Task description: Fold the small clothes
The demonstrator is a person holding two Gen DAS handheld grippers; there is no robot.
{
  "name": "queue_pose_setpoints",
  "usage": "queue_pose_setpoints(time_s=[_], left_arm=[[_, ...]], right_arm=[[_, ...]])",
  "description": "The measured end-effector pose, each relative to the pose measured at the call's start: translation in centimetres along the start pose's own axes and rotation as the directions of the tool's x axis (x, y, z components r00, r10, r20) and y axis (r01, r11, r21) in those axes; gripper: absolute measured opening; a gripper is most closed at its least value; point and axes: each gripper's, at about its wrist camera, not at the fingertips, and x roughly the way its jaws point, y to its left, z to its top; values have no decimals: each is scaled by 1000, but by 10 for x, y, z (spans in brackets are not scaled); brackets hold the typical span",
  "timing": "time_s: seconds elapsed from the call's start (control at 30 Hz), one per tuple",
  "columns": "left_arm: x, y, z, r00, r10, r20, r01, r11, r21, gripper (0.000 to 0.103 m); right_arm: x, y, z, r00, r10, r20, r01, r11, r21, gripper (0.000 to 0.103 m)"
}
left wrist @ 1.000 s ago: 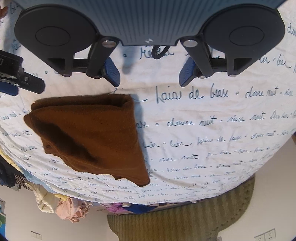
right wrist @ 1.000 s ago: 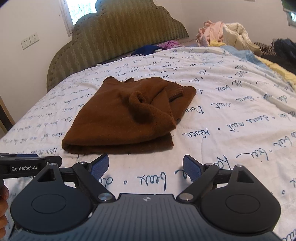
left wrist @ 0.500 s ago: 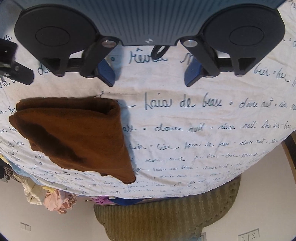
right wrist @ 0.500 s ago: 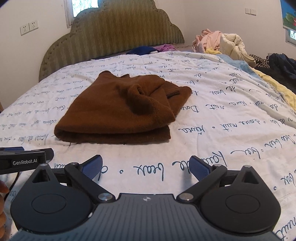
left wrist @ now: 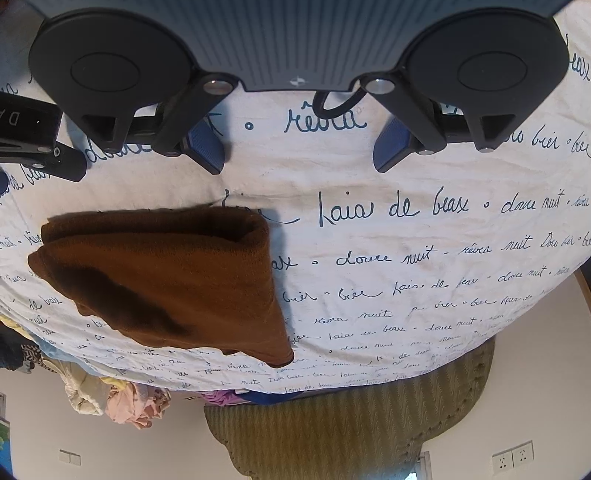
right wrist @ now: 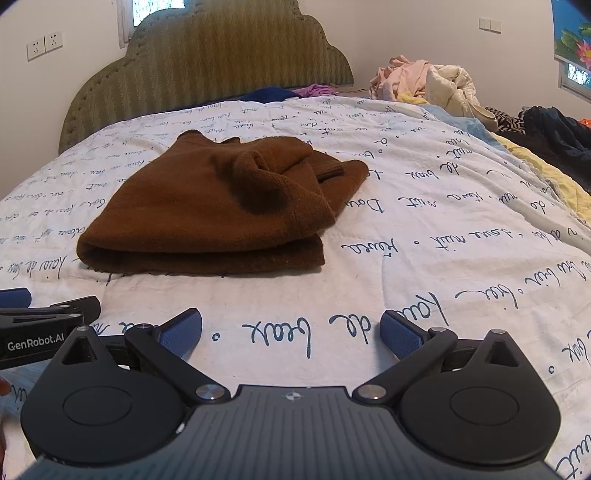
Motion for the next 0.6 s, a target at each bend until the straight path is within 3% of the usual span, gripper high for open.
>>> queue_pose_setpoints(time_s=[0.6], left_arm=[[1,0,-4,1000,2,12,-2,1000,3,94]], right_arm=[[5,0,-3,1000,-4,-2,4,1000,-11,103]])
